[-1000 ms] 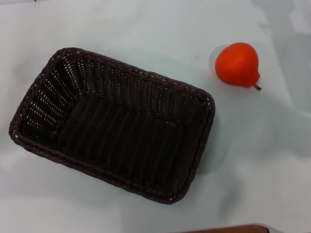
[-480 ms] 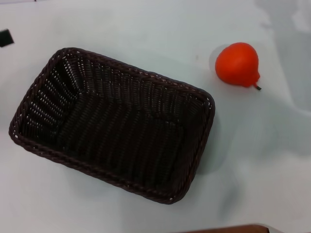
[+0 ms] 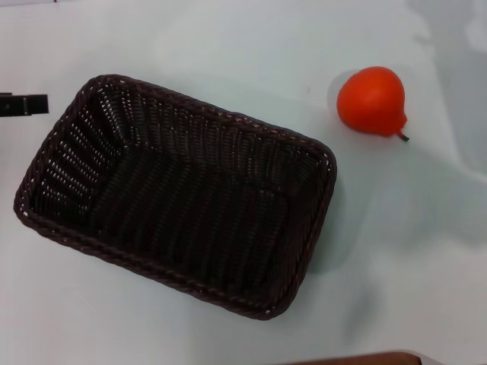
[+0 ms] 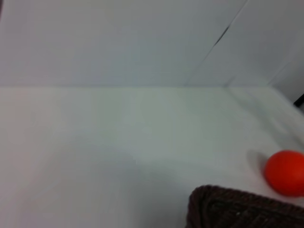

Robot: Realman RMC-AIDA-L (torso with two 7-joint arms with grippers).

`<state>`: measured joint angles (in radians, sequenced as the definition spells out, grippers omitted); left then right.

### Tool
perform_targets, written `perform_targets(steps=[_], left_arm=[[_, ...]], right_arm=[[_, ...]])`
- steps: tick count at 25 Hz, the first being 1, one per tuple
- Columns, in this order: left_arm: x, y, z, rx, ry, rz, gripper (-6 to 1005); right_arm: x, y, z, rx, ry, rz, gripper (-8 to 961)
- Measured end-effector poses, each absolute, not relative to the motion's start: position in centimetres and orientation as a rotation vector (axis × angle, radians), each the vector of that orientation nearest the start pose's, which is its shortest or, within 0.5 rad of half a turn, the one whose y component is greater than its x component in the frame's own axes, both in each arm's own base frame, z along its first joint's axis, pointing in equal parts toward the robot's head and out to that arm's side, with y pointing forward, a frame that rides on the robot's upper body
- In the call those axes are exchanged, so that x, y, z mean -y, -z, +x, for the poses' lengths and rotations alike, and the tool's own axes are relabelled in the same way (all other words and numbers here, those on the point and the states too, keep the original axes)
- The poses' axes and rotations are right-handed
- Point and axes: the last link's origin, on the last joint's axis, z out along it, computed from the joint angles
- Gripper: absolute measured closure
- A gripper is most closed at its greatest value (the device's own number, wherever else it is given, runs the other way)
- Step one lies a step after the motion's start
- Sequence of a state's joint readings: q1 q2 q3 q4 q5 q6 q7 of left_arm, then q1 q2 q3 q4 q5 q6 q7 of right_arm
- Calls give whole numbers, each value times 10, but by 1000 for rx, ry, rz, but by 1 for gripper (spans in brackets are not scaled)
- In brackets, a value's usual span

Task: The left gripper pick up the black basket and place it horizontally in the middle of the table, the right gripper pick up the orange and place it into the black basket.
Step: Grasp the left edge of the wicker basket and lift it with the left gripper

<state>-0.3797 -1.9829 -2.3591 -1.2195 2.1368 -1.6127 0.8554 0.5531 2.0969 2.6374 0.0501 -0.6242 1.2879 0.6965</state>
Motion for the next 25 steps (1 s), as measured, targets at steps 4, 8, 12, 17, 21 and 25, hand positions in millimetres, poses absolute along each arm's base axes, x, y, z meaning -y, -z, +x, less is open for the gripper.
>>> perform_targets(steps=[4,8,12,17,21,25], left_arm=[[-333,-101,-270,1328,270,-2401,134],[-335,-92,-264,1337,213,-2432,143],[-337,-84,-261,1340,153,-2440,152],[-339,-74,-260,1348,81,-2436,163],[-342,-64,-258,1349,16,-2433,172],[-341,-56,-257,1339,-56,-2446,181]], right_arm=[[-357,-50,332,1212,1454,-851,-5],[-357,-49,333,1213,1457,-859,-6],[-357,-49,333,1212,1459,-862,-6],[-358,-49,333,1212,1459,-864,-6],[-358,-49,334,1212,1460,-868,-6],[-358,-48,335,1213,1463,-881,-6]])
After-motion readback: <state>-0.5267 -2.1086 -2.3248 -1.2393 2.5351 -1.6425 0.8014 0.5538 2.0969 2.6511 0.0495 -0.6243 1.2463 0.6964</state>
